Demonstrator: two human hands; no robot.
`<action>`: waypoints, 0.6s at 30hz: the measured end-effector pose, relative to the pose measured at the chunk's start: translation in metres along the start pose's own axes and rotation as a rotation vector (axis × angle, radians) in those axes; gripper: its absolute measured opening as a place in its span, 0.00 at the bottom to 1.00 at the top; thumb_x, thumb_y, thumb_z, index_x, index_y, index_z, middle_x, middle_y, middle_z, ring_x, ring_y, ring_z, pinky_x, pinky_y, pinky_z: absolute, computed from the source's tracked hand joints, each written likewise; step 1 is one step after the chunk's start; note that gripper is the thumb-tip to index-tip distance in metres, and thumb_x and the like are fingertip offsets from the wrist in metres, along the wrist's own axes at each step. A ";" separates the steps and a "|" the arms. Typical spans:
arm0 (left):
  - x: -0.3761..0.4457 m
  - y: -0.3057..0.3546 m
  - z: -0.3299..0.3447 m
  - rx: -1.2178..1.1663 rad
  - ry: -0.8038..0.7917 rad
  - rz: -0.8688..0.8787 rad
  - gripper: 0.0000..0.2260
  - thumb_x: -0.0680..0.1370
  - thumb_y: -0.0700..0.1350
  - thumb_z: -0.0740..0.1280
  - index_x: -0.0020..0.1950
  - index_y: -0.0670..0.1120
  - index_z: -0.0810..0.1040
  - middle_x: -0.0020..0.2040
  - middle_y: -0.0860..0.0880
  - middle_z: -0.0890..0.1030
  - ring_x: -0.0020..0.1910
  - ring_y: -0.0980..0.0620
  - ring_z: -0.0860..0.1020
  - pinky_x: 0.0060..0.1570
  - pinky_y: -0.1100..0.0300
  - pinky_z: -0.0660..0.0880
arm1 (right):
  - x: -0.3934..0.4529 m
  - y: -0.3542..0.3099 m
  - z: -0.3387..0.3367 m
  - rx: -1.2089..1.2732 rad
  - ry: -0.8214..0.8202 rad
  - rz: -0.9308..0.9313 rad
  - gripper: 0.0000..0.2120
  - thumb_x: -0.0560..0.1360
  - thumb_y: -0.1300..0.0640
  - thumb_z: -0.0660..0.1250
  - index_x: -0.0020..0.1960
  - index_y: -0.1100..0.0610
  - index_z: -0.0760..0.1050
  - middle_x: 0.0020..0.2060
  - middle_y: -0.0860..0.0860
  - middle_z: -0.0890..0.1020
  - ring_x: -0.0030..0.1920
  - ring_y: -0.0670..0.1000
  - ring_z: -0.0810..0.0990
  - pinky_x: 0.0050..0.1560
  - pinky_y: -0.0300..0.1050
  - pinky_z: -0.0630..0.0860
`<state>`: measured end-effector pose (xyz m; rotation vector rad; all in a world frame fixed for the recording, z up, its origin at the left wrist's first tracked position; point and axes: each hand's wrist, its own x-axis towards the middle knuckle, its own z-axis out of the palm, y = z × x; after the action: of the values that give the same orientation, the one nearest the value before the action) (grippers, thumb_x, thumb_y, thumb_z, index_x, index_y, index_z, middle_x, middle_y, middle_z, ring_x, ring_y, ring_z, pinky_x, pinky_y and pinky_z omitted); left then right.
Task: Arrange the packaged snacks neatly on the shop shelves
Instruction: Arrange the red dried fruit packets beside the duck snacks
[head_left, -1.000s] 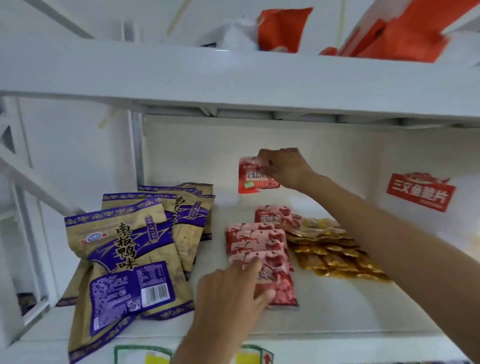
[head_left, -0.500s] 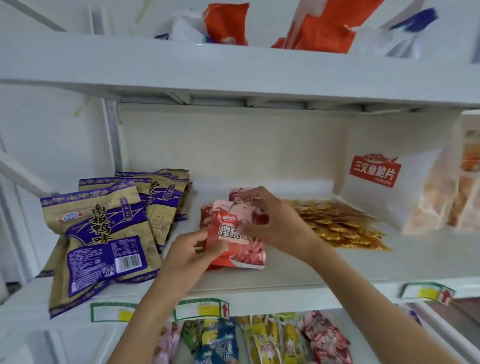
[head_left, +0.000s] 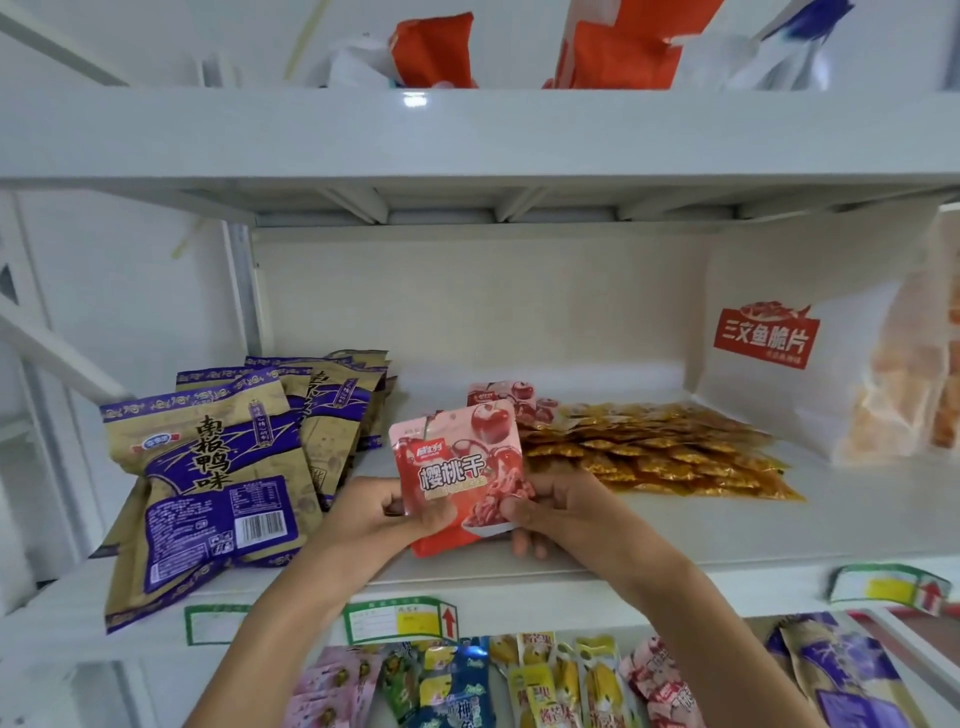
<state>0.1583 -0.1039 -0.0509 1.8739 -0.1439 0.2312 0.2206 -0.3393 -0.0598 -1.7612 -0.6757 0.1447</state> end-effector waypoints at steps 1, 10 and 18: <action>0.001 0.001 0.001 0.010 -0.012 -0.003 0.15 0.72 0.54 0.77 0.54 0.48 0.87 0.50 0.53 0.89 0.50 0.56 0.86 0.57 0.58 0.78 | 0.000 0.000 -0.001 0.010 -0.001 -0.005 0.15 0.82 0.54 0.70 0.55 0.68 0.81 0.37 0.55 0.86 0.32 0.46 0.77 0.37 0.36 0.73; 0.001 0.000 0.001 -0.041 -0.046 0.044 0.12 0.75 0.48 0.75 0.58 0.48 0.86 0.54 0.54 0.88 0.55 0.57 0.85 0.56 0.66 0.77 | 0.003 0.003 -0.003 0.040 -0.021 -0.024 0.15 0.80 0.53 0.71 0.55 0.67 0.83 0.37 0.57 0.86 0.33 0.50 0.78 0.37 0.37 0.76; -0.003 0.000 0.004 0.016 -0.035 0.094 0.10 0.78 0.46 0.73 0.60 0.49 0.85 0.55 0.56 0.88 0.56 0.58 0.85 0.55 0.69 0.77 | 0.002 0.005 -0.001 0.056 -0.058 -0.040 0.12 0.81 0.58 0.71 0.56 0.67 0.82 0.37 0.57 0.86 0.31 0.47 0.79 0.35 0.35 0.76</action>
<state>0.1562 -0.1078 -0.0525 1.8896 -0.2548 0.2650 0.2245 -0.3403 -0.0641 -1.6941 -0.7422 0.1864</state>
